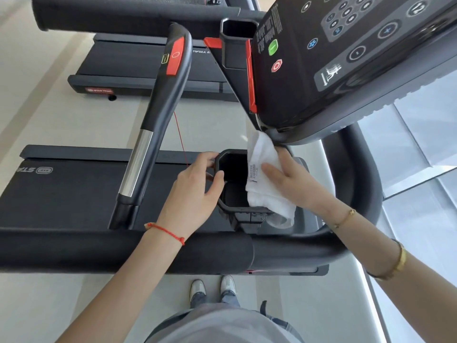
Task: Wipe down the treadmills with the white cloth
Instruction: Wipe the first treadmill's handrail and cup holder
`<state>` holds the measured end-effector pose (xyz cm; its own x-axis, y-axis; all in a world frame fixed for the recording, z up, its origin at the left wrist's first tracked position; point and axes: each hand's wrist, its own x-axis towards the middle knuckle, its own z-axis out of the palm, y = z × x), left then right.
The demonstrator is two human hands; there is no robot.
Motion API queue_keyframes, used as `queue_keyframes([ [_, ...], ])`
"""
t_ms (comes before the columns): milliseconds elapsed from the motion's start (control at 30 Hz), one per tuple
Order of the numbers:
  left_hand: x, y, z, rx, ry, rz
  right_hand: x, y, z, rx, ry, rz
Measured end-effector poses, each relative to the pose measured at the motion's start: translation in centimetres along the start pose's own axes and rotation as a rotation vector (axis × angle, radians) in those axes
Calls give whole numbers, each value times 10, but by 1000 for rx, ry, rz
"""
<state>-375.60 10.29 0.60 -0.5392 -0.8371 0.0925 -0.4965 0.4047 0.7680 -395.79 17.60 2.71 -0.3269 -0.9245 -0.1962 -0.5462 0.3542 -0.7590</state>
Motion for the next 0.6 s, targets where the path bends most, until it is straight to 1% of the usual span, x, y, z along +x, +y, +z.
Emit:
queue_keyframes([
  [100, 0, -2, 1, 3, 4, 2, -14, 10, 2, -3, 20, 19],
  [200, 0, -4, 1, 6, 5, 5, -30, 14, 2, 3, 61, 0],
  [333, 0, -4, 0, 6, -12, 15, -57, 13, 1, 64, 123, -145],
  [400, 0, -5, -1, 0, -23, 17, -70, 11, -2, 22, 135, -260],
  [467, 1, -7, -3, -21, -38, 6, -79, 7, -8, -78, 78, -374],
  [567, 1, -10, -6, -71, -55, -9, -83, -3, -13, -241, -149, -464],
  [600, 1, -11, -7, -79, -60, -8, -80, -7, -10, -317, -200, -498],
])
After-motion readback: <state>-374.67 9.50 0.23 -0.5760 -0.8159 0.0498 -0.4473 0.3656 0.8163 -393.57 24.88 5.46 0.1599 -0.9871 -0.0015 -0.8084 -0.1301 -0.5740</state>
